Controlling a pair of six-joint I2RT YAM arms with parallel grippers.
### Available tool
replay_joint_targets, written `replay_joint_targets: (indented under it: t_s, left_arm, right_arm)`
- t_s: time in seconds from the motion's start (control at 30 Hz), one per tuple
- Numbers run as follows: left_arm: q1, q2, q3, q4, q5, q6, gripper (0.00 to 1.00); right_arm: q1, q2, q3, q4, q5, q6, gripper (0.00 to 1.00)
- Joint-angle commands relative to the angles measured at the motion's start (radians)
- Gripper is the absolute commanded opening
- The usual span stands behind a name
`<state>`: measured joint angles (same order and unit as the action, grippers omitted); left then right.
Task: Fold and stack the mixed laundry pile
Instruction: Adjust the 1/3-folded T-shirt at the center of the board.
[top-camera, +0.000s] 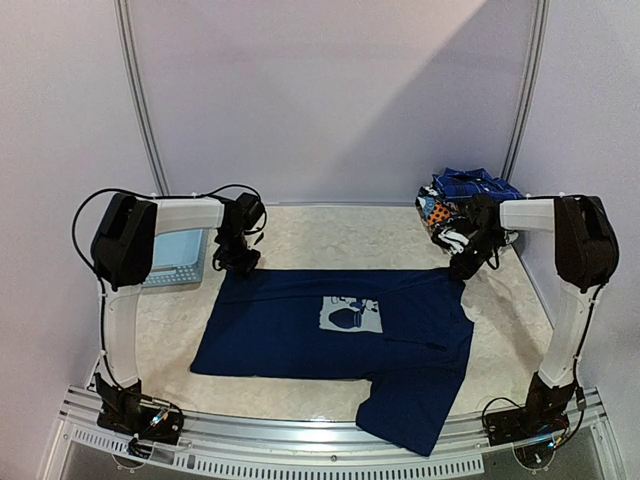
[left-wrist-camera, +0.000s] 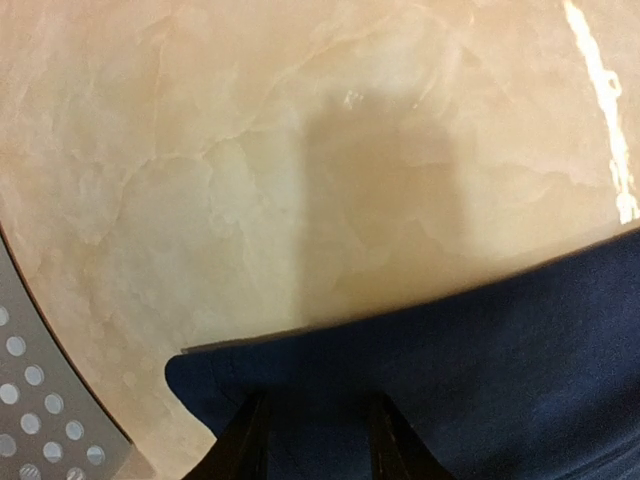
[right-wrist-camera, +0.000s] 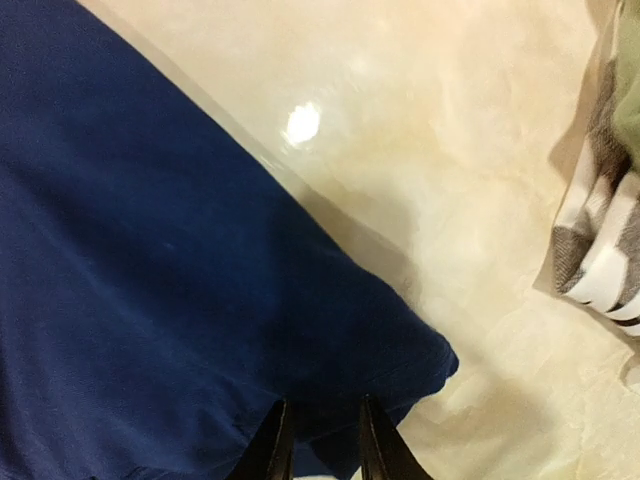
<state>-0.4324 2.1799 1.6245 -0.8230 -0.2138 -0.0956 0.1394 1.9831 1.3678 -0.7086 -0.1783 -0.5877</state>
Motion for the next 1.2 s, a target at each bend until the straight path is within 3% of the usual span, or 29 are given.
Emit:
replay_joint_targets:
  t_s: [0.0,0.33,0.6,0.8,0.97,1.07,1.13,1.17]
  left_arm:
    - [0.024,0.043,0.017,-0.025,-0.010,-0.017,0.36]
    - [0.083,0.081,0.045,-0.032,-0.036,-0.037,0.34]
    - [0.116,0.144,0.191,-0.079,-0.040,-0.030,0.34]
    - [0.116,0.097,0.245,-0.088,-0.034,-0.016,0.34]
    - [0.071,-0.119,0.260,-0.108,-0.090,-0.007,0.37]
    - [0.001,-0.299,0.161,-0.010,-0.202,0.047,0.47]
    - [-0.025,-0.401,0.042,0.089,-0.242,0.079,0.61]
    - [-0.024,-0.441,-0.022,0.147,-0.264,0.055,0.72]
  right_arm:
    - [0.003,0.061,0.024,0.020,0.067,0.007,0.23]
    - [0.004,0.205,0.165,-0.041,0.123,-0.014,0.22]
    - [0.004,0.293,0.334,-0.113,0.110,-0.005,0.22]
    - [0.005,0.266,0.403,-0.194,0.019,0.015,0.26]
    - [0.005,-0.006,0.352,-0.255,-0.057,0.021,0.40]
    - [0.007,-0.263,0.205,-0.193,-0.161,0.000,0.53]
    - [0.005,-0.416,0.065,-0.137,-0.275,-0.033,0.70]
    - [0.005,-0.513,-0.010,-0.116,-0.332,-0.039,0.85]
